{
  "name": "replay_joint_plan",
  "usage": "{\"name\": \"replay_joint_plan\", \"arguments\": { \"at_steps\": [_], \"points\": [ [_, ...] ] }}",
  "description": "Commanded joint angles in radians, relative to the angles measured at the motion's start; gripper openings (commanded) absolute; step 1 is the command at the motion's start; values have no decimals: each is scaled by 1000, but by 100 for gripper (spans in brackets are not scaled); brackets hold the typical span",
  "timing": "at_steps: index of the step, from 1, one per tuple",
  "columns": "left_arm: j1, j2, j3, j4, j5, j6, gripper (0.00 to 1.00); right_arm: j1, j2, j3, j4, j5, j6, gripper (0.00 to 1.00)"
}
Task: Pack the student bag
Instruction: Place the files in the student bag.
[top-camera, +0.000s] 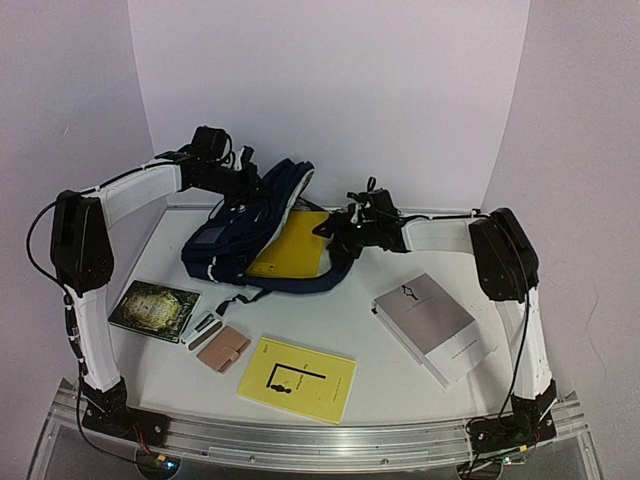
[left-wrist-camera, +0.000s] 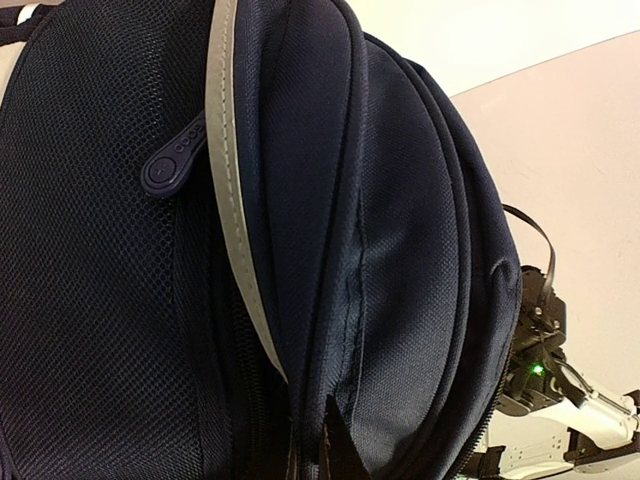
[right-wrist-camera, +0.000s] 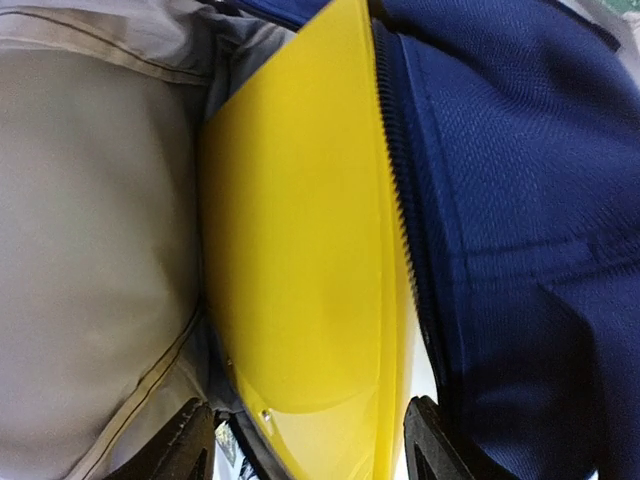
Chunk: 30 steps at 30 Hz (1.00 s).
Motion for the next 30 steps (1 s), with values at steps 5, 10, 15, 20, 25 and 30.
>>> {"name": "replay_joint_plan", "arguments": {
  "at_steps": [5,10,15,20,25,30],
  "points": [
    [7,-9,44,192,63,6,0,40,110,166,-37,14,-25,12],
    [6,34,56,212,107,-17,0,80,173,311,-54,-8,-35,0],
    [7,61,66,234,149,-26,0,96,213,375,-76,12,-74,0],
    [27,36,53,203,145,-3,0,86,194,282,-149,111,-178,50],
    [65,-22,-34,220,161,7,0,44,80,198,-146,155,-273,98],
    [70,-38,-55,205,195,22,0,-3,135,322,-125,122,-305,98]
  ]
}}
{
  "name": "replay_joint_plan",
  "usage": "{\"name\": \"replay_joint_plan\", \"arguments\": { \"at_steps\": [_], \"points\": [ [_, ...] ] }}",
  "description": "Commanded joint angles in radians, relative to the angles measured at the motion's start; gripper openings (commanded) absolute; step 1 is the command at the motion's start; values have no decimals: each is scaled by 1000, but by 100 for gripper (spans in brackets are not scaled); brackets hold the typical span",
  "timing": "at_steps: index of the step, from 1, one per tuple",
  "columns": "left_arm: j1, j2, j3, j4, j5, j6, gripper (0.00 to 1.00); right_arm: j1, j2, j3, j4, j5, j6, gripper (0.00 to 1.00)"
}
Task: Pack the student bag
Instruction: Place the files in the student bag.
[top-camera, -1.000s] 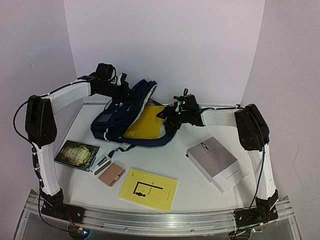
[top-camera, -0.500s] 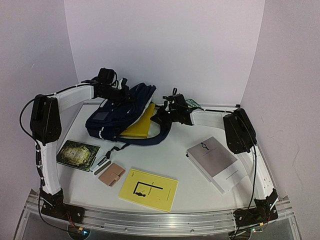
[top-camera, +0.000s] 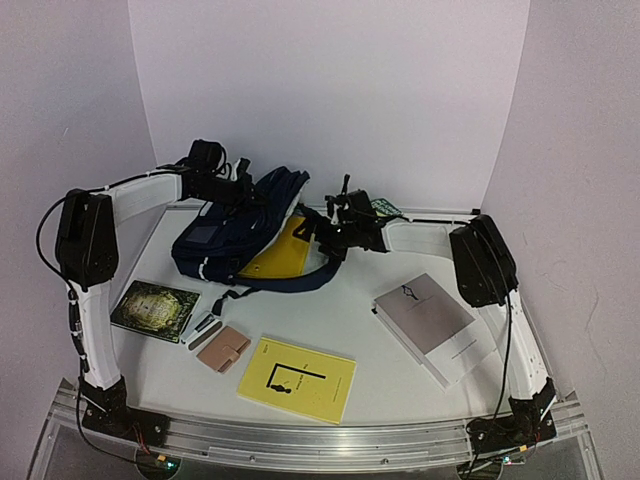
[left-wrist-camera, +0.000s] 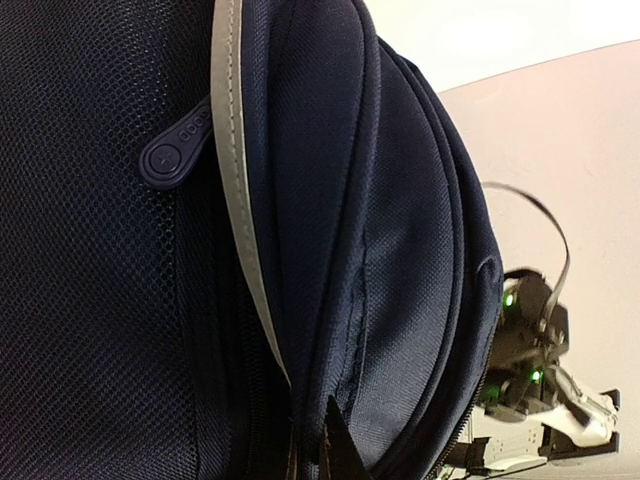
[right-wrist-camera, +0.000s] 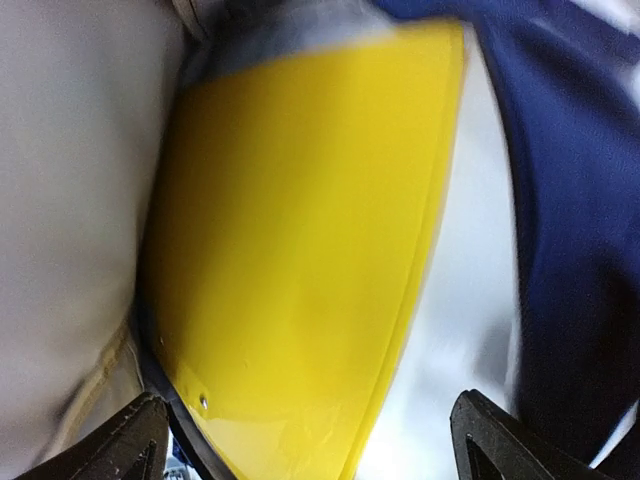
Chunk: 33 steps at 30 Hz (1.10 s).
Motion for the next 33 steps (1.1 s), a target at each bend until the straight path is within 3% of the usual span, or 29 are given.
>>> {"name": "replay_joint_plan", "arguments": {
  "at_steps": [1,9,13,15,18,19,26,33],
  "points": [
    [13,-98,8,95,73,43,0,-65,8,122,0,15,-61,98],
    [13,-87,15,85,79,42,0,-92,76,236,2,8,-55,98],
    [13,-84,23,77,77,45,0,-92,72,268,1,44,-183,95],
    [13,-83,28,72,76,46,0,-92,51,255,-12,71,-302,83],
    [13,-81,37,56,73,52,0,-92,20,217,-45,102,-500,55],
    [13,-81,39,53,73,55,0,-91,16,208,-54,105,-538,51],
    [13,-84,39,47,68,58,0,-90,68,265,-100,115,-618,56],
    [14,-81,33,48,66,57,0,-85,152,350,-136,144,-636,54]
  ]
}}
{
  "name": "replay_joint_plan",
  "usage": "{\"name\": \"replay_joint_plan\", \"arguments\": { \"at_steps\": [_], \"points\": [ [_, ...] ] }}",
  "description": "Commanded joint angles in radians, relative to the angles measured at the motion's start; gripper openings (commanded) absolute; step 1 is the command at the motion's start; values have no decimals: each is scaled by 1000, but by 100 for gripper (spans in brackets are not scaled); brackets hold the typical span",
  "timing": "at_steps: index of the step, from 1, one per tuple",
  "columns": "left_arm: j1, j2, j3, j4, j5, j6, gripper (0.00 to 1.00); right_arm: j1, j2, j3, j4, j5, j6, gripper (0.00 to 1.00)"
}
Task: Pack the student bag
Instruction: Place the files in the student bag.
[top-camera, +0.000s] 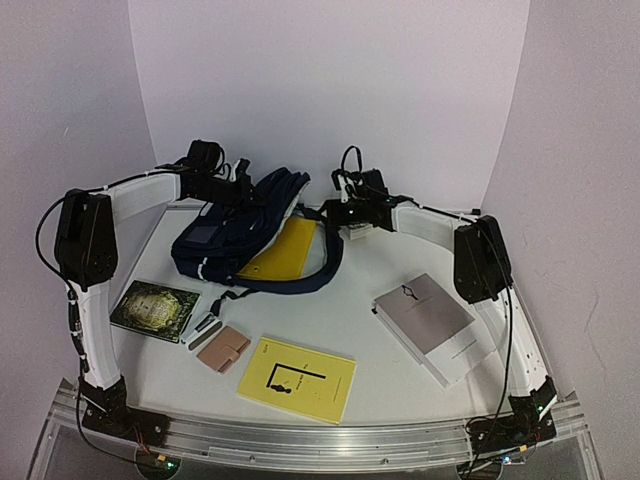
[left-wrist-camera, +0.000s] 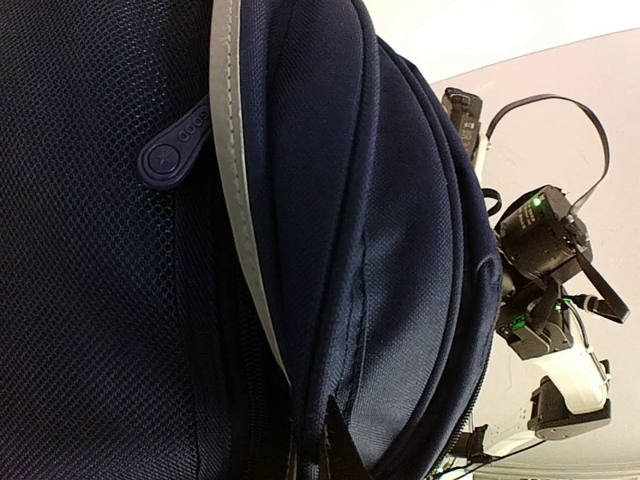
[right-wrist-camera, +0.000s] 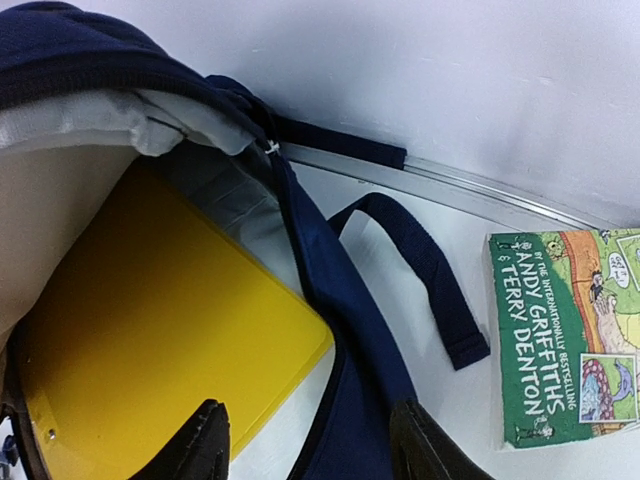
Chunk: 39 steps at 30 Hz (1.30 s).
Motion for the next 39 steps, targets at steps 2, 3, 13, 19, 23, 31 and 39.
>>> {"name": "replay_joint_plan", "arguments": {
  "at_steps": [2,3,13,19,23,31,39],
  "points": [
    [6,-77,34,68,34,29,0,13,60,67,-26,35,-51,52],
    [5,-77,34,67,33,30,0,16,65,69,-27,36,-56,52],
    [5,-72,18,78,29,26,0,25,82,85,-36,127,-95,17],
    [6,-69,13,72,20,31,0,25,18,111,-16,130,-61,0],
    [11,-59,15,53,0,30,0,13,-40,84,30,70,14,0],
    [42,-44,-15,64,-9,-5,0,-64,-97,-60,243,-191,349,0],
    [56,-19,1,40,-29,2,8,-76,-144,-149,238,-223,325,45]
  ]
}}
